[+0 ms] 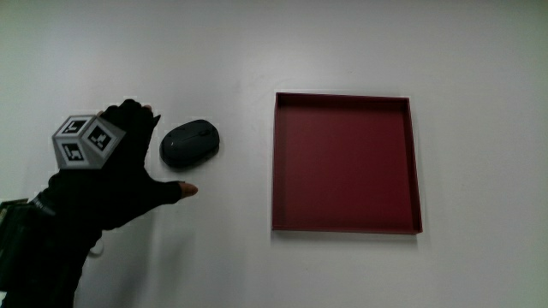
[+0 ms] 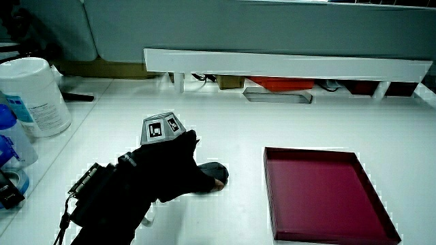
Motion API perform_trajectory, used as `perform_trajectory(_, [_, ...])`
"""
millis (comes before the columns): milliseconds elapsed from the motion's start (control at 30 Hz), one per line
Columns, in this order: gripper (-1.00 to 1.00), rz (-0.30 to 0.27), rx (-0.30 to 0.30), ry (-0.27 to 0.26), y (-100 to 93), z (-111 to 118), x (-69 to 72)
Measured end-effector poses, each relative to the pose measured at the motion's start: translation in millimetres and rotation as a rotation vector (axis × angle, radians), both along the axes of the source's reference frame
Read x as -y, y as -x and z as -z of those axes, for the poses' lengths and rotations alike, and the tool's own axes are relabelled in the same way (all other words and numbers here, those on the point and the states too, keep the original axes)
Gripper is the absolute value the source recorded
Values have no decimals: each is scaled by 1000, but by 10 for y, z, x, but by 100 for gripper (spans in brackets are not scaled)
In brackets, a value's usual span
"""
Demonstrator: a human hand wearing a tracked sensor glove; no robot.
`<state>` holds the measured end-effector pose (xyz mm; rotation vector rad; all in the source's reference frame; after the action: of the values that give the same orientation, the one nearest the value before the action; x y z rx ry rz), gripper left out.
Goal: Pick mouse from desk
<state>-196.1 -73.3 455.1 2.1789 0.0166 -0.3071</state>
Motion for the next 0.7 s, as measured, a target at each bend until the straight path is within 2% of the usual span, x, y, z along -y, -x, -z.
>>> perform_trajectory(33, [0,10,11,13,-9,-42,15])
perform_trajectory(200, [0,-11,51,26,-36,-253,61])
perform_trajectory(233, [0,-6,54,45,-52,-273,61])
perform_trajectory(300, [0,-31,72,46,-84,-306,62])
perform_trajectory(333, [0,-21,68,48,-93,-322,54])
perform_trajectory(367, [0,-40,71,37,-106,-322,51])
perform_trajectory(500, [0,-30,67,43,-109,-373,47])
perform_trajectory(533, [0,-35,62,29,-99,-410,55])
perform_trajectory(600, [0,-37,72,29,-111,-379,56])
perform_trajectory(700, [19,-48,67,2,-110,-375,50])
